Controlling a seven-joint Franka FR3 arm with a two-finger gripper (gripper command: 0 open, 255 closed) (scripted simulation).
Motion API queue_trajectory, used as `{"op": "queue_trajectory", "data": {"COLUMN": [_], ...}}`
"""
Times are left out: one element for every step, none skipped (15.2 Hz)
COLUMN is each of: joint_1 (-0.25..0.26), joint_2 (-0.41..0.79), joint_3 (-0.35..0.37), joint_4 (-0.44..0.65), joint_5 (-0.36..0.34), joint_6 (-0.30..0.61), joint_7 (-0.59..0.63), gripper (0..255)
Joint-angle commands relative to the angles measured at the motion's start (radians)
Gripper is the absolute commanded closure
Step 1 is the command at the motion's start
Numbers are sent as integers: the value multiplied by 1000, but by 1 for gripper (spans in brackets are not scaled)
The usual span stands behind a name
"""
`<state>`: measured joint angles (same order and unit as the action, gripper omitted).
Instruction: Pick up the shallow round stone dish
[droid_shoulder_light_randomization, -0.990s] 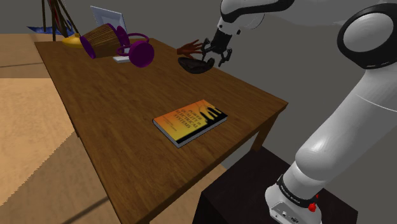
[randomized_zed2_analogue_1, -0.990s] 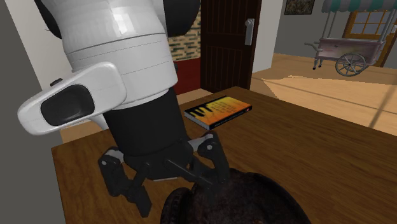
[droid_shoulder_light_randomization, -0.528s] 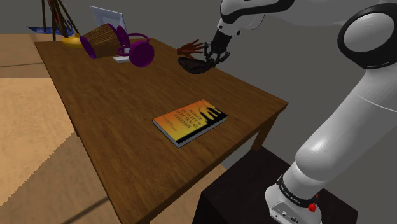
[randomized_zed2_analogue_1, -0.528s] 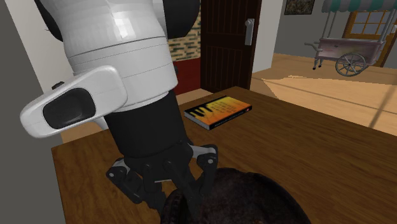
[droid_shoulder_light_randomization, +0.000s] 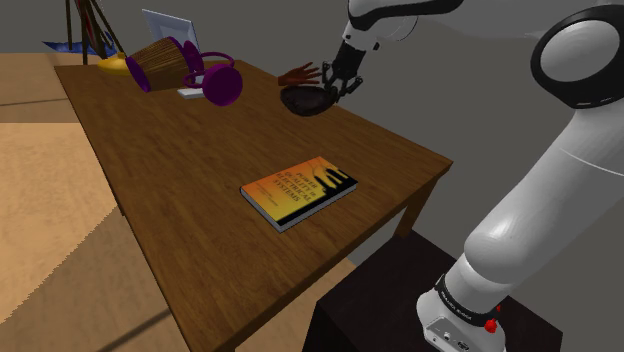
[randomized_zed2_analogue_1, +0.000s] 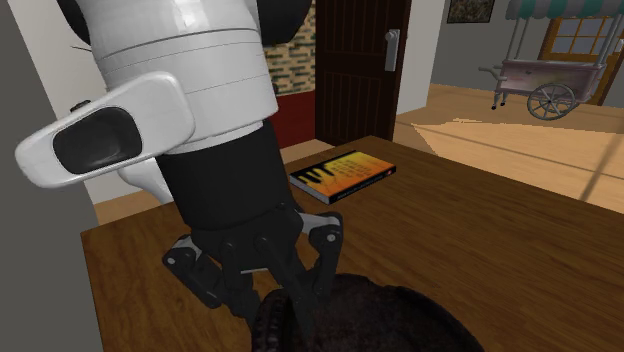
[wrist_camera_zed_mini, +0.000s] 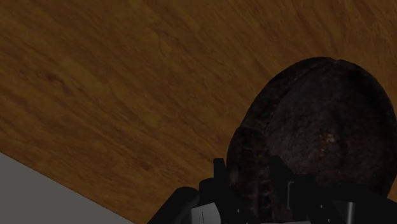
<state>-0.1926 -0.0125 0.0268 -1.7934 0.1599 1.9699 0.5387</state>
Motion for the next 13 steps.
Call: {"op": "queue_trajectory", "data": {"joint_1": [-1, -1, -1, -1, -2, -2, -2, -2, -2, -2, -2, -2, -2], "joint_2": [2, 3, 4, 5, 6, 8, 9, 12, 14, 16, 19, 20, 20], "joint_3": [-1, -1, -1, -1, -2, -2, -2, -2, -2, -2, -2, -2, -2], "joint_4": [32, 46, 61, 75, 90, 106, 121, 137, 154, 170, 187, 190, 190], "joint_5": [-1, -2, -3, -4, -4, -5, -6, -6, -7, -7, -8, -8, -8], "joint_6": [-29, -42, -55, -69, -82, -96, -110, -124, -137, -151, -166, -168, -168], "joint_7": [3, 5, 7, 9, 11, 13, 15, 16, 18, 20, 22, 23, 23], "gripper": [255, 255, 255, 255, 255, 255, 255, 255, 255, 255, 255, 255, 255]}}
